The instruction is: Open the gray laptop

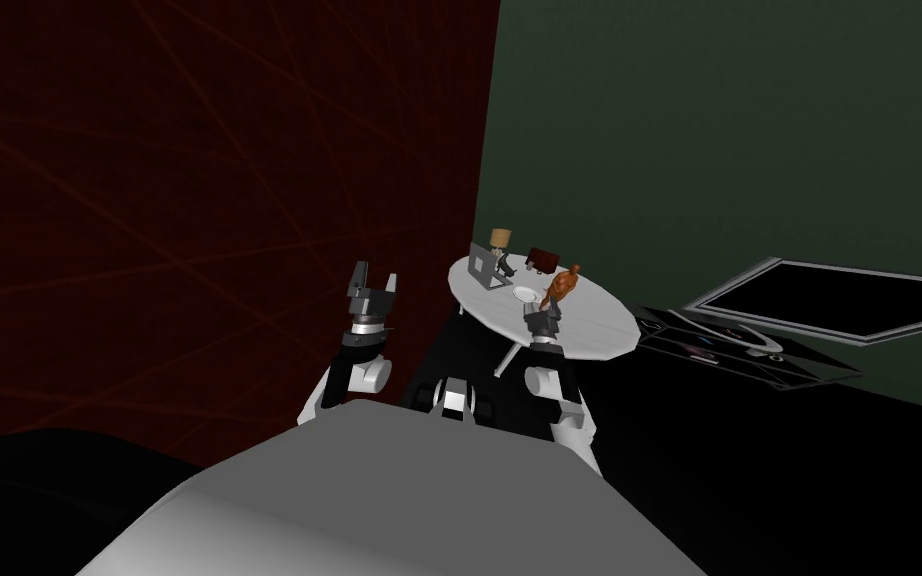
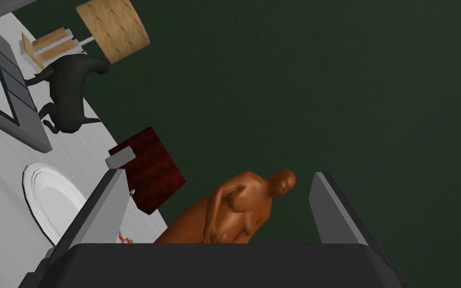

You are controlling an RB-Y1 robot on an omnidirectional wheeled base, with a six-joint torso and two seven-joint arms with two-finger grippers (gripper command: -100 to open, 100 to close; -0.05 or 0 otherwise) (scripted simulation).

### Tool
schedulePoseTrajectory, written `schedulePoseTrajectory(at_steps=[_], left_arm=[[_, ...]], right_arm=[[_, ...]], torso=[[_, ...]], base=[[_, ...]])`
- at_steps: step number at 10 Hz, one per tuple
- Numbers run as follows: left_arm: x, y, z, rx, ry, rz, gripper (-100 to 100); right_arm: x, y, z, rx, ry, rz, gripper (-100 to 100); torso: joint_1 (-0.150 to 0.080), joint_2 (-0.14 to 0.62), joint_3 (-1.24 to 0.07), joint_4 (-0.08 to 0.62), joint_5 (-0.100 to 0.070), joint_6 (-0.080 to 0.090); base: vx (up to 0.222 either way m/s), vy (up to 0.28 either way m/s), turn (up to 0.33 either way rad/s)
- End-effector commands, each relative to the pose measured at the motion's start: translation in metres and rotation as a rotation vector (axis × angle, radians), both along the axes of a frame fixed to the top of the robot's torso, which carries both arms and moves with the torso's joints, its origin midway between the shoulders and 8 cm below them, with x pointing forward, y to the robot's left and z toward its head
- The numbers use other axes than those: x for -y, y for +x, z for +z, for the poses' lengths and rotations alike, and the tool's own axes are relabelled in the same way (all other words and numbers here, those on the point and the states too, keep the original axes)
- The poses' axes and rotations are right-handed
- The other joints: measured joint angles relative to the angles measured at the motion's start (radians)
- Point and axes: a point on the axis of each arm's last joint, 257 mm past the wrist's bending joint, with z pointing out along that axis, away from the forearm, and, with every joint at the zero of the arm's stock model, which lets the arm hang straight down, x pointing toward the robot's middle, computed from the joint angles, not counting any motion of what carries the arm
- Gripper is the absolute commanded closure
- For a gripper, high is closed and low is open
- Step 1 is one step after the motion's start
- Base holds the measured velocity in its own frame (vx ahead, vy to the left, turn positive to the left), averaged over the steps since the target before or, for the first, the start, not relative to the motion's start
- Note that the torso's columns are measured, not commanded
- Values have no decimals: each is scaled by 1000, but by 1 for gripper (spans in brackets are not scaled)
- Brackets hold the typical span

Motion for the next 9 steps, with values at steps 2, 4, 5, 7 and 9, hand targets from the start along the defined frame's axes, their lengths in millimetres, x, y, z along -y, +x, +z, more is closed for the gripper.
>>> schedulePoseTrajectory(at_steps=[2,4,5,7,9], left_arm=[[0,0,0,0,0,0,0],[0,0,0,0,0,0,0],[0,0,0,0,0,0,0],[0,0,0,0,0,0,0],[0,0,0,0,0,0,0]], right_arm=[[3,27,-7,-26,173,61,-100],[5,38,-10,-36,258,89,-100],[5,38,-10,-36,264,92,-100],[7,58,-16,-58,387,131,-100],[8,71,-20,-73,480,160,-100]], torso=[[0,0,0,0,0,0],[0,1,0,0,0,1],[0,0,0,0,0,0],[0,1,0,0,0,0],[0,0,0,0,0,1]], base=[[16,-23,125],[13,-21,65],[11,-16,52],[14,-25,134],[15,-22,65]])
